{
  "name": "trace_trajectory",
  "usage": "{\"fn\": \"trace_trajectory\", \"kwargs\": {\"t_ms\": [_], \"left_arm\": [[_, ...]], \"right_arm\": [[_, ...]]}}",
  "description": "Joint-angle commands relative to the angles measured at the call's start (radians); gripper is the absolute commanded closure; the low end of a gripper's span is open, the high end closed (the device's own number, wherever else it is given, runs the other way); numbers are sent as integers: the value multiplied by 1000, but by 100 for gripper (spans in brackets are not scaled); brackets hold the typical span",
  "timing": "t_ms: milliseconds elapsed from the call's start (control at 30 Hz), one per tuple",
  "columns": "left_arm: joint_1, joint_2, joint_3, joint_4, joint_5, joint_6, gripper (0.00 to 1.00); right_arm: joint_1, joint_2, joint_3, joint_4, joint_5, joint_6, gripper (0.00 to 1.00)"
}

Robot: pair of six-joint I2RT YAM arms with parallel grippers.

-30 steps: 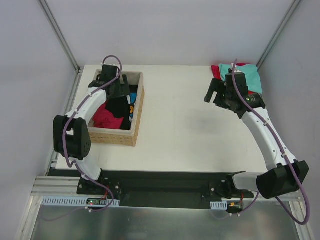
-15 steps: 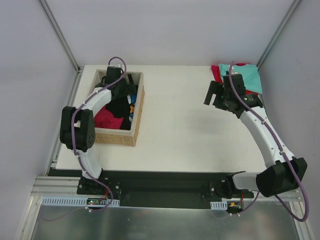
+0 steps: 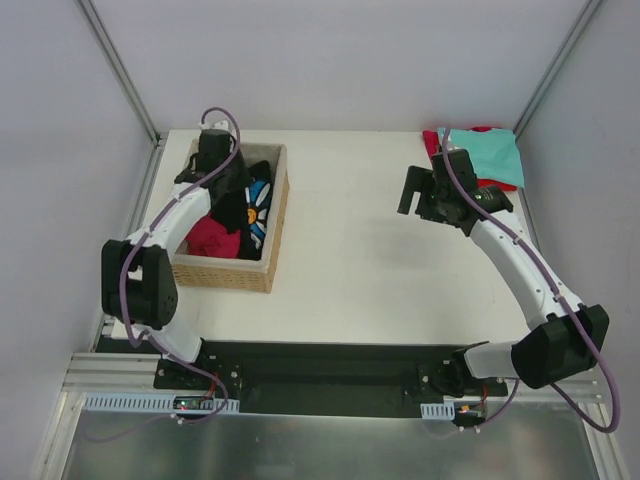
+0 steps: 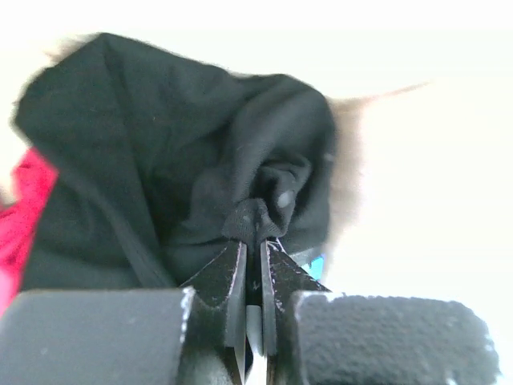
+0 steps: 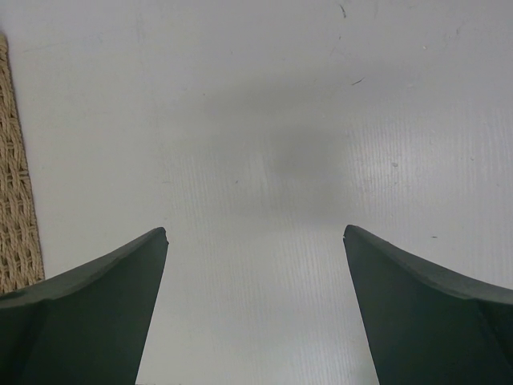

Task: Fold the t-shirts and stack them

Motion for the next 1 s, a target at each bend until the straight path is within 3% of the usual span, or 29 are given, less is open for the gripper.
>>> {"fn": "trace_trajectory", "kwargs": {"t_ms": [0, 133, 267, 400, 567, 700, 800, 833, 967], "left_arm": [[9, -213, 158, -77, -18, 35, 100], [0, -286, 331, -149, 57, 35, 100], [-49, -287, 607, -241, 181, 24, 100], [-211, -261, 811, -268, 255, 35, 100], [-319, -169, 1032, -281, 428, -68, 100], [-459, -213, 906, -279, 378, -33, 100], [-546, -285, 677, -244, 271, -5, 100], [-554, -326, 520, -215, 258, -13, 100], [-569, -385, 151, 3, 217, -57, 100]], "right_arm": [[52, -5, 1, 0, 36, 15, 4], [94, -14, -9, -6, 70, 25, 4], [108, -46, -29, -9, 88, 30, 4], [106, -87, -42, -21, 125, 33, 4], [106, -149, -64, -41, 184, 48, 4], [106, -192, -71, -72, 208, 56, 4], [108, -213, -91, -86, 223, 61, 4], [106, -230, -99, -86, 227, 61, 4], [106, -253, -128, -90, 236, 64, 4]]}}
